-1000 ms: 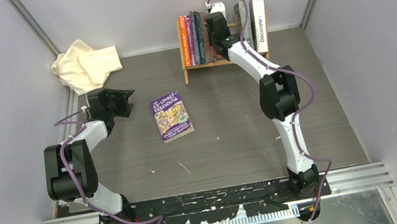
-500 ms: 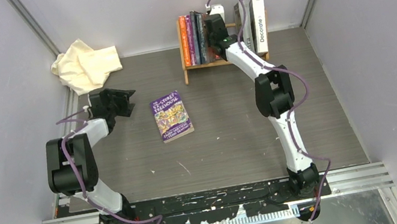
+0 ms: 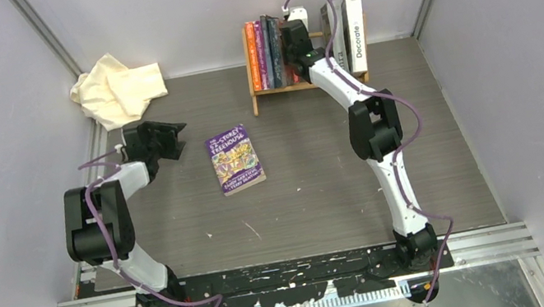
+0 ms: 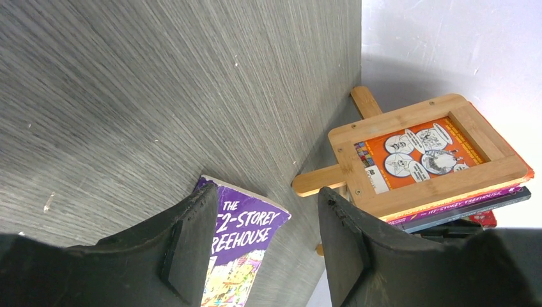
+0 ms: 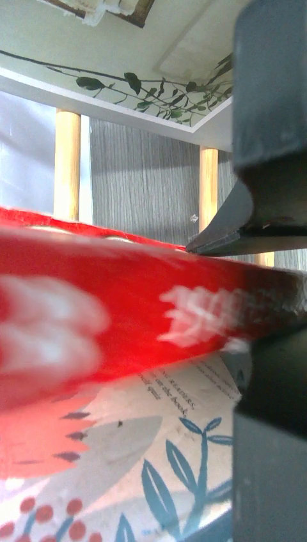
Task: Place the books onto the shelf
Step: Place the book on the shelf.
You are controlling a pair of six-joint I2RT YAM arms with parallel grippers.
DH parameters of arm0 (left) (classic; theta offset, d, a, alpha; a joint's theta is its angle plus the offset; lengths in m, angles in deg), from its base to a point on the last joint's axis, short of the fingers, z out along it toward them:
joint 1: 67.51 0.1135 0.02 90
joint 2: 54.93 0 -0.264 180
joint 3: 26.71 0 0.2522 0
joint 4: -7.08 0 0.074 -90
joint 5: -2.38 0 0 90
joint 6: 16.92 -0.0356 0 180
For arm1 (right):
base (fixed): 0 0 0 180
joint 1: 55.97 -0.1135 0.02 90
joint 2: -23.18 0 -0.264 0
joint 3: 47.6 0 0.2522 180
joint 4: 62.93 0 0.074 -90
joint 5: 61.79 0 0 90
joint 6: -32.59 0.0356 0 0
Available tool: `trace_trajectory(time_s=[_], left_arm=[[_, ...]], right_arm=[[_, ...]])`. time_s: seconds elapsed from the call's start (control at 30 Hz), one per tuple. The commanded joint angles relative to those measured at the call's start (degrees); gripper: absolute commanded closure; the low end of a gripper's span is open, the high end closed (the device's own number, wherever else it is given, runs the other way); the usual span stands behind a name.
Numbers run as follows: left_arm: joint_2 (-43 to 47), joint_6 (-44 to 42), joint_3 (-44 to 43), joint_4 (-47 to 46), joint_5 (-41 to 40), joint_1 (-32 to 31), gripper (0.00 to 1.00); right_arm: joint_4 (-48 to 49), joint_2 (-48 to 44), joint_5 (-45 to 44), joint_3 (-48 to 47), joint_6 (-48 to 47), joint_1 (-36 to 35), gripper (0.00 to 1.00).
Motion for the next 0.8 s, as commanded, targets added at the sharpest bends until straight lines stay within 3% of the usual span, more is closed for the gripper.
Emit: trace_trajectory(time_s=[0.0,0.37,0.43,0.57,0.77], left_arm=[[-0.15,0.52,-2.76,-2.83,0.68,-1.11,0.41],[-0.64,1.97,-2.93,-4.10,0.42,-3.86,0.41],[-0.52,2.06,-2.85,-4.14,0.32,-4.04,0.41],[-0.32,2.22,-2.49,-4.23,0.31,-4.30,0.41],[-0.36,2.33,-2.76,-4.24,0.40,-4.66,0.41]], right_arm=[[3.14,-3.29,0.71,-2.40,0.32,-0.46,0.61],[2.89,-7.25,-0.44,0.83,0.12,-1.02,0.55],[1.32,-6.60,-0.78,-0.80,0.19,-1.04,0.61],[-0.03,-6.08,-2.19,-2.18,-0.56,-1.07,0.95],[0.92,-7.00,-3.07,-3.54,-1.58,-1.02,0.99]])
